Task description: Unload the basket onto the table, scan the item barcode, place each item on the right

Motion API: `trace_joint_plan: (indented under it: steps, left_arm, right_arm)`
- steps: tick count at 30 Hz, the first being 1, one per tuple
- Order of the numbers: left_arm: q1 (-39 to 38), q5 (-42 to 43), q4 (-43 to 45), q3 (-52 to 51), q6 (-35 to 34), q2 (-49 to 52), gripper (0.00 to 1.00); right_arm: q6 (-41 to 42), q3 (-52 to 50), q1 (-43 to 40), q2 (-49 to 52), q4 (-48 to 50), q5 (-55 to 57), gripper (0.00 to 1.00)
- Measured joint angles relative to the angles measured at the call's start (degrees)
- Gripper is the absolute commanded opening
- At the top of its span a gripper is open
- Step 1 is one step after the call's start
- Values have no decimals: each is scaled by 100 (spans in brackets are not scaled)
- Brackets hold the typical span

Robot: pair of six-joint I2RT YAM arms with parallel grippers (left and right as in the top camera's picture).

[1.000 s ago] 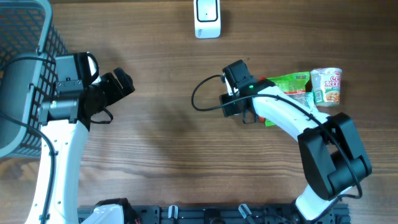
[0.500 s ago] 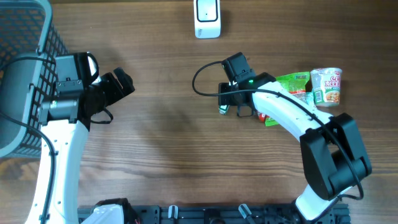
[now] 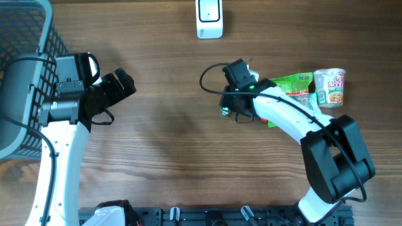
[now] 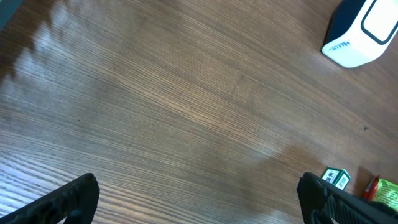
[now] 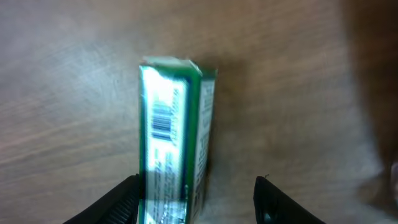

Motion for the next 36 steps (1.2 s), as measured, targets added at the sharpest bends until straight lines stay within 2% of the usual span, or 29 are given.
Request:
trace_joint_plan:
  steps: [4, 8, 10, 17, 20, 25, 27, 28, 32, 36]
  left_arm:
    - [0, 0, 0, 0, 2, 0, 100]
    - [0, 0, 0, -2, 2, 0, 100]
    - [0, 0, 0, 0, 2, 0, 100]
    - [0, 0, 0, -2, 2, 0, 100]
    - [0, 0, 0, 0, 2, 0, 100]
    - [0, 0, 0, -2, 2, 0, 100]
    - [0, 0, 0, -2, 2, 0, 100]
    - [0, 0, 0, 0, 2, 0, 100]
    - [0, 0, 0, -2, 2, 0, 100]
    - [0, 0, 0, 0, 2, 0, 100]
  right_arm:
    - [160, -46, 238, 55, -4, -9, 52]
    - [184, -72, 382, 66, 33, -20, 34]
    - [225, -72, 396, 66, 42, 13, 31]
    - [63, -72, 396, 66, 42, 52, 33]
    - [22, -72, 396, 66, 42, 63, 37]
    - [-186, -72, 396, 66, 42, 61, 34]
    - [-382, -72, 396, 66, 46, 63, 45]
    - [-470, -72, 396, 66, 46, 63, 47]
    - [-686, -72, 396, 66, 153, 90, 51]
    - [-800, -72, 393, 66, 470, 317, 50]
